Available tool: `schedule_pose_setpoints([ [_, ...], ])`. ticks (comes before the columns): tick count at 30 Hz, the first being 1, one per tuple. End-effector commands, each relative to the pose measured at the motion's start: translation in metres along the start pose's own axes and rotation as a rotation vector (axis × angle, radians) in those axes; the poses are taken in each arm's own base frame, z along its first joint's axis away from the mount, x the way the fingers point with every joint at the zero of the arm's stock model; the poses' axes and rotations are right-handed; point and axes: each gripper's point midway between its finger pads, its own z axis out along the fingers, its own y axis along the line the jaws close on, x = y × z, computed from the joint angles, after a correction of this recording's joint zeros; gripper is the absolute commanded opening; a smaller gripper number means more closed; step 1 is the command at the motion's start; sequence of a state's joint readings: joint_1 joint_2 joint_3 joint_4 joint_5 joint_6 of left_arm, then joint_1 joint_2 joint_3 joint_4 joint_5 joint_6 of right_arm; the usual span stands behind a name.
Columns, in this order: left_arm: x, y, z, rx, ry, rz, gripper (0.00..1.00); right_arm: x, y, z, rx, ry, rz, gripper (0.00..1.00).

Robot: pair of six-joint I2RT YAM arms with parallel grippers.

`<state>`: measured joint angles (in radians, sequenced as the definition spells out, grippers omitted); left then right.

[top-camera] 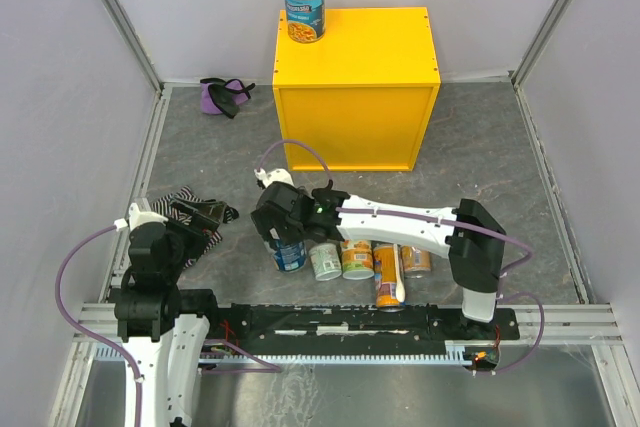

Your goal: Place and organize the canned foods onto the counter

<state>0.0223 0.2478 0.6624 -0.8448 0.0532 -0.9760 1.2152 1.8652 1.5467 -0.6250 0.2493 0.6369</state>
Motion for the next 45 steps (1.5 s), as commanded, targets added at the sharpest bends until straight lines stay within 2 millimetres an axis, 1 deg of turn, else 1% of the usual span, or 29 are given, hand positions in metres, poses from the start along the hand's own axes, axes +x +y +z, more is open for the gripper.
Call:
schedule_pose_setpoints([
  [1, -0.008, -0.006, -0.005, 0.018, -0.035, -0.023, 0.97, -0.066, 0.016, -0.047, -0.094, -0.234, 0.025, 0.01],
  [4, -0.009, -0.006, -0.005, 0.015, -0.04, -0.017, 0.97, -0.074, 0.015, -0.055, -0.096, -0.273, 0.025, 0.01],
  [8, -0.009, -0.005, -0.004, 0.008, -0.042, -0.014, 0.97, -0.094, 0.014, -0.076, -0.09, -0.339, 0.007, 0.01],
  [12, -0.009, -0.004, -0.003, 0.003, -0.04, -0.012, 0.97, -0.121, 0.013, -0.106, -0.085, -0.411, -0.021, 0.01],
  [21, -0.01, -0.004, -0.001, -0.004, -0.037, -0.006, 0.97, -0.19, 0.012, -0.184, -0.059, -0.603, -0.098, 0.01],
  [27, -0.013, -0.007, 0.0, -0.009, -0.039, 0.005, 0.97, -0.232, 0.007, -0.224, -0.014, -0.715, -0.135, 0.01],
  [31, -0.014, -0.008, -0.001, -0.009, -0.038, 0.012, 0.97, -0.257, -0.001, -0.247, 0.008, -0.782, -0.128, 0.01],
  [35, -0.013, -0.007, 0.0, -0.013, -0.034, 0.019, 0.97, -0.281, -0.016, -0.268, 0.031, -0.848, -0.108, 0.01],
  [45, -0.017, -0.009, 0.004, -0.027, -0.037, 0.037, 0.97, -0.325, -0.049, -0.316, 0.094, -1.039, -0.081, 0.01],
])
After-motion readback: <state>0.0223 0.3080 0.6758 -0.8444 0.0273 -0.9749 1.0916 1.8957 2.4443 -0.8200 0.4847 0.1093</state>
